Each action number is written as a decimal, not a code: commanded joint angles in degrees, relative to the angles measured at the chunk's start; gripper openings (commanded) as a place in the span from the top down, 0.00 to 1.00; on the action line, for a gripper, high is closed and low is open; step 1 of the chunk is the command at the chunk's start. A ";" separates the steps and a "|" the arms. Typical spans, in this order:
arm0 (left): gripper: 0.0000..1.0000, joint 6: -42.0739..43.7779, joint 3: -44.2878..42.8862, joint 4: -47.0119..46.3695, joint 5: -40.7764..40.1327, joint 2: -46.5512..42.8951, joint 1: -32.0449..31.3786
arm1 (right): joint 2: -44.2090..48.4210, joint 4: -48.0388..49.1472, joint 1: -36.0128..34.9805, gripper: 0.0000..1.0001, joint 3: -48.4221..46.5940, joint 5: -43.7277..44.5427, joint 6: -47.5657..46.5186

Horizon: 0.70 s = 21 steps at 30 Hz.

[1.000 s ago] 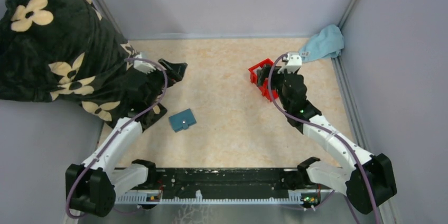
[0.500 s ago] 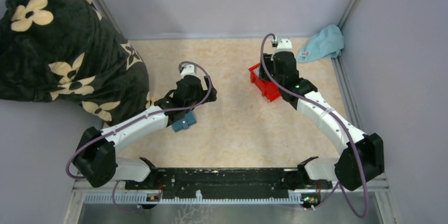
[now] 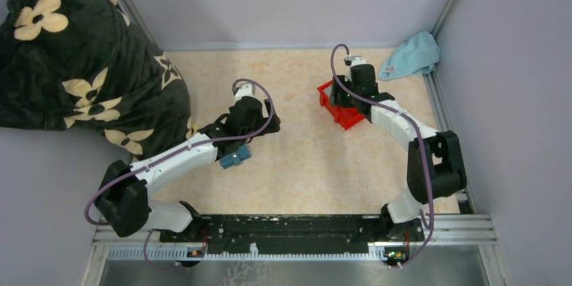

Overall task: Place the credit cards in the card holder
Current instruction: Pick up the credit card from the storage box.

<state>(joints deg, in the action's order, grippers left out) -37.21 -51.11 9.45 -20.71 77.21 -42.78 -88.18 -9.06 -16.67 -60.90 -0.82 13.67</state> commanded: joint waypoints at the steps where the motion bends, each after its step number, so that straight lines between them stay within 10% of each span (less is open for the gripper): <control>1: 0.04 -3.91 -2.06 6.16 -3.62 -0.66 -0.46 | -2.48 4.17 1.21 0.41 -5.89 -6.03 0.17; 21: 0.01 -32.53 5.11 34.62 -23.39 -8.42 1.30 | -10.68 3.77 3.18 0.40 -10.49 -8.30 -3.64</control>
<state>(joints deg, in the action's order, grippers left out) -59.64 -48.97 37.01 -38.52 73.87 -42.54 -98.28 -7.70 -13.98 -68.34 -8.86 11.70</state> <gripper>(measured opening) 0.990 0.597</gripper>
